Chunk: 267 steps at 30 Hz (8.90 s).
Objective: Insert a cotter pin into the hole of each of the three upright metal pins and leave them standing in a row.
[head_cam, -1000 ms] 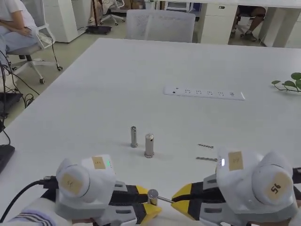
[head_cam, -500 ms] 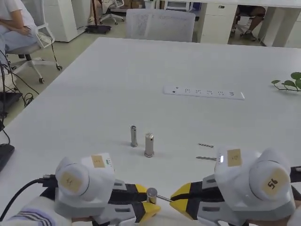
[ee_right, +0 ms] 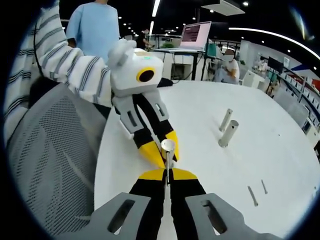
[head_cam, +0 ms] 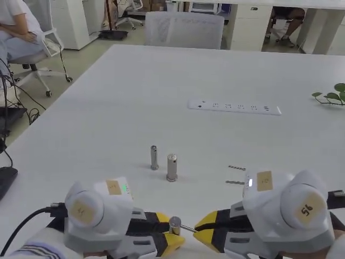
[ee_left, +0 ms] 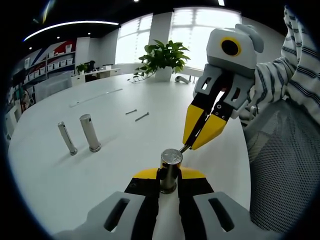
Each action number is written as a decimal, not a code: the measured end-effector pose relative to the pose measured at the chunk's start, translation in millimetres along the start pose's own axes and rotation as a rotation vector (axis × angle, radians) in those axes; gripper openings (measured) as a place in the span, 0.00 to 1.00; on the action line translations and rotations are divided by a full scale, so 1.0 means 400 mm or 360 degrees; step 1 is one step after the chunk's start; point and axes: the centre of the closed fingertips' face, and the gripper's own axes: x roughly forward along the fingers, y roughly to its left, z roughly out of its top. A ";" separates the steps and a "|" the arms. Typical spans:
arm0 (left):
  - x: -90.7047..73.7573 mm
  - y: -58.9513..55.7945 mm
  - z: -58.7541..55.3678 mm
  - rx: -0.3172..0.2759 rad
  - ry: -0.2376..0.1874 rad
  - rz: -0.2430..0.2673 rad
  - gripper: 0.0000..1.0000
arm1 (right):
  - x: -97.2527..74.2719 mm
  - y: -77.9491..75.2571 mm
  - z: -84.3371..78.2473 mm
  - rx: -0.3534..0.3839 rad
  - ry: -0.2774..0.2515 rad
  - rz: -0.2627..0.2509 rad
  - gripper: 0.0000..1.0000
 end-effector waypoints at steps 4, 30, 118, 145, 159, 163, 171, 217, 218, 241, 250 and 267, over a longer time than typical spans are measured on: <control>0.001 0.001 0.001 0.0005 0.0002 -0.0003 0.11 | 0.000 -0.001 0.000 -0.0014 -0.0007 -0.0002 0.02; 0.000 -0.002 0.000 0.0064 0.0032 -0.0035 0.11 | 0.000 0.001 0.003 0.0008 -0.0027 0.0032 0.01; 0.008 -0.035 -0.021 0.0133 0.0108 -0.0136 0.11 | -0.015 0.006 -0.005 -0.0004 -0.0059 0.0126 0.05; 0.009 -0.040 -0.018 0.0125 0.0111 -0.0132 0.11 | -0.003 0.011 0.011 0.0008 -0.0081 0.0134 0.05; 0.008 -0.044 -0.025 0.0152 0.0136 -0.0144 0.13 | 0.002 0.019 0.005 0.0002 -0.0079 0.0161 0.13; 0.004 -0.044 -0.029 0.0143 0.0140 -0.0143 0.18 | 0.005 0.022 0.004 0.0012 -0.0088 0.0169 0.14; -0.022 -0.045 -0.032 0.0100 0.0146 -0.0171 0.25 | 0.013 0.026 0.008 0.0020 -0.0106 0.0187 0.17; -0.189 -0.047 -0.080 -0.0153 0.0142 -0.0044 0.88 | 0.060 0.032 -0.004 0.0019 -0.0173 0.0229 0.18; -0.191 -0.045 -0.080 -0.0156 0.0140 -0.0037 0.88 | 0.060 0.032 -0.004 0.0016 -0.0175 0.0228 0.18; -0.209 -0.032 -0.082 -0.0155 0.0144 0.0032 0.86 | 0.063 0.021 0.000 0.0001 -0.0222 0.0206 0.12; -0.213 -0.026 -0.082 -0.0161 0.0135 0.0046 0.86 | 0.065 0.021 0.001 -0.0042 -0.0206 0.0207 0.12; -0.213 -0.018 -0.079 -0.0181 0.0116 0.0048 0.87 | 0.076 -0.005 0.034 -0.0021 -0.0257 0.0202 0.11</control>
